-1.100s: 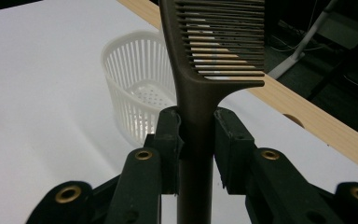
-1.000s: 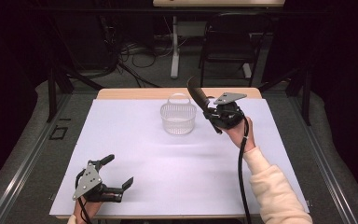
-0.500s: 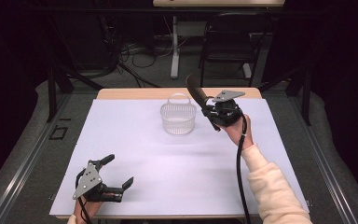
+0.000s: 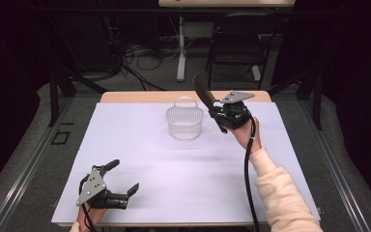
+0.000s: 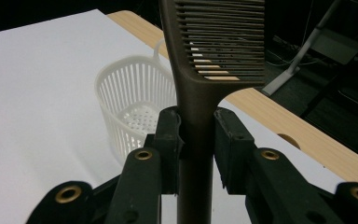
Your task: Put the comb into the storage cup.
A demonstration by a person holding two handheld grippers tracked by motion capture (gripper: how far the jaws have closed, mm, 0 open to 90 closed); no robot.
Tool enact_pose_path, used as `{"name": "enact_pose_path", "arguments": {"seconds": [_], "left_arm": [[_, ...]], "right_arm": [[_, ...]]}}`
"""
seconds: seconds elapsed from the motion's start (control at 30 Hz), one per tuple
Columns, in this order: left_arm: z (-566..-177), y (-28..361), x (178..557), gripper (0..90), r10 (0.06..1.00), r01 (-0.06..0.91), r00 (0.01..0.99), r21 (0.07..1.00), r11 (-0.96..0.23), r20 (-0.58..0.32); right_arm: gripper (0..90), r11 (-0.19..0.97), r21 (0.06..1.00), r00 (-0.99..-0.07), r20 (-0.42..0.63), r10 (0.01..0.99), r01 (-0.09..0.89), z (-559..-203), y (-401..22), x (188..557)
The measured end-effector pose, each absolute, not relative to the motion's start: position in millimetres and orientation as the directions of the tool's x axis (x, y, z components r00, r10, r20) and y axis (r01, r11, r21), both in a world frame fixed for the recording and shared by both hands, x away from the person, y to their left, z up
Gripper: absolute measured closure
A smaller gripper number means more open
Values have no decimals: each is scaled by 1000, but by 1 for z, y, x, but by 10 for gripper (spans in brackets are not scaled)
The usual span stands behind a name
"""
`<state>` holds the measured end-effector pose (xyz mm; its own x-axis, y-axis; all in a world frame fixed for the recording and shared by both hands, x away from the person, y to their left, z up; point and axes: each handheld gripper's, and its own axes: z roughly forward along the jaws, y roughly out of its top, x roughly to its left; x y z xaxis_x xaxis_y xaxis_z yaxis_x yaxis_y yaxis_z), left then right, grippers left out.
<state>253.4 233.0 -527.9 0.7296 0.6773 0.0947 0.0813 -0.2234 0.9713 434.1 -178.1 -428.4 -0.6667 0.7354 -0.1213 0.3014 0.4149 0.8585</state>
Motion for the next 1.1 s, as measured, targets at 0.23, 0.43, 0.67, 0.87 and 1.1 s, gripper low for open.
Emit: {"name": "enact_pose_path", "arguments": {"seconds": [0.23, 0.43, 0.67, 0.87, 1.1], "left_arm": [[-528, 233, 253, 1, 679, 79, 728, 971, -224, 97], [-528, 233, 253, 1, 678, 80, 729, 971, -223, 96], [-528, 233, 253, 1, 678, 80, 729, 971, -223, 96], [-528, 233, 254, 1, 676, 80, 731, 971, -224, 96], [-528, 233, 254, 2, 676, 81, 730, 971, -224, 95]], "right_arm": [[728, 413, 862, -664, -127, 737, 294, -427, -176, 437], [727, 417, 863, -663, -136, 736, 285, -424, -174, 440], [727, 420, 865, -672, -140, 727, 274, -422, -171, 442], [727, 422, 865, -671, -145, 727, 270, -421, -169, 444], [727, 415, 870, -671, -141, 728, 268, -421, -167, 448]]}}
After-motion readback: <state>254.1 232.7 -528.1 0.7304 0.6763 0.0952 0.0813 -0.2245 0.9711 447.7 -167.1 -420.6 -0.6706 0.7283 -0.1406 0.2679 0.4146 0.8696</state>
